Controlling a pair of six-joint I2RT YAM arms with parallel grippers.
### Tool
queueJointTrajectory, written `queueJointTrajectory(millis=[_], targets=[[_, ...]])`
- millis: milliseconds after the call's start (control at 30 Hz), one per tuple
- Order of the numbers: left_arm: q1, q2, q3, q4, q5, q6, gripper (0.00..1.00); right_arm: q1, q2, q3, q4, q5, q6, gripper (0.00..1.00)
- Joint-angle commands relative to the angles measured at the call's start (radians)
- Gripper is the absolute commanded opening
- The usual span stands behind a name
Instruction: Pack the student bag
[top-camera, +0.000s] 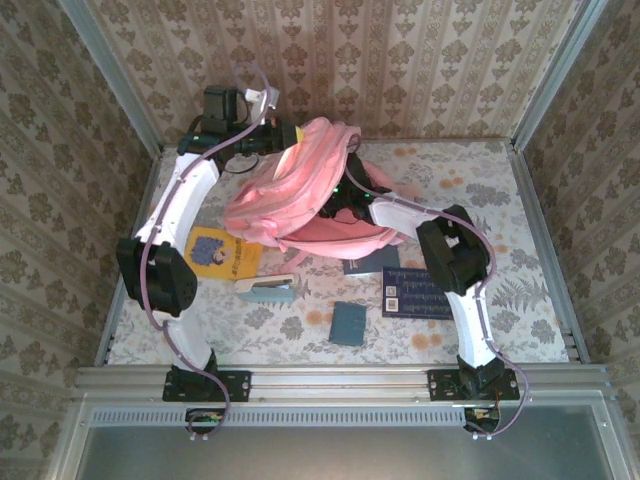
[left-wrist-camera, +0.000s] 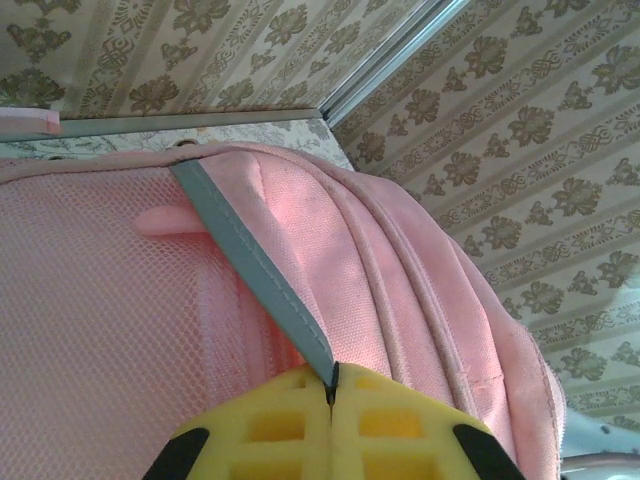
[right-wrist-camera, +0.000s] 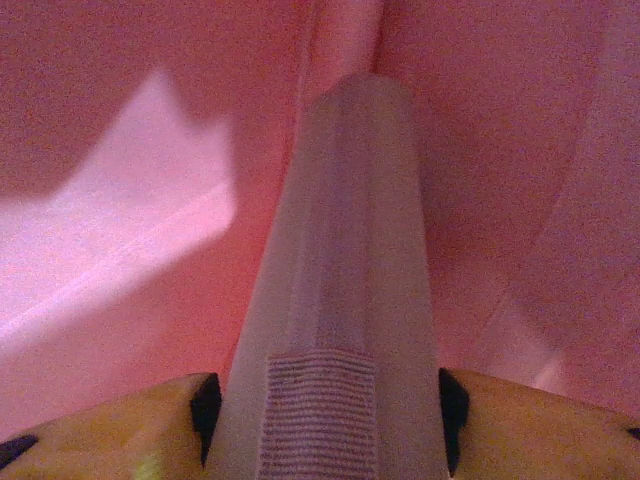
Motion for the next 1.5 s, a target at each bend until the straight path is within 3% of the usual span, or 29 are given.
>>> queueJointTrajectory(millis=[0,133,267,500,833,1033,1133,1267,1467], targets=[[0.006,-0.075,0.062,0.142,0.091,-0.009,0.0,0.014,0.099,0.086,0.015,0.067,0.044,0.75],[0.02,-0.068,0.061,0.142,0.089,-0.017,0.0,0.012,0.076,0.088,0.001,0.061,-0.024,0.93],[0.036,-0.071,0.048,0.134,0.069,-0.01,0.0,0.003,-0.039,0.016,-0.039,0.074,-0.151,1.0],[0.062,-0.052,0.045,0.076,-0.005,0.043,0.0,-0.024,-0.258,-0.165,-0.096,0.125,-0.27,1.0],[0.035,-0.005,0.006,0.063,-0.041,0.046,0.0,-0.038,-0.652,-0.42,-0.353,0.373,-0.487,1.0],[0.016,0.018,-0.012,0.084,-0.048,0.022,0.0,-0.038,-0.895,-0.634,-0.422,0.364,-0.54,0.99],[0.006,0.026,-0.027,0.084,-0.051,0.005,0.0,0.018,-0.999,-0.689,-0.506,0.329,-0.585,0.98],[-0.001,0.014,-0.072,0.084,-0.087,-0.007,0.0,0.179,-1.097,-0.73,-0.676,0.419,-0.59,0.97],[0.001,-0.004,-0.159,0.12,-0.156,-0.082,0.0,0.34,-1.029,-0.722,-0.889,0.523,-0.489,0.96]])
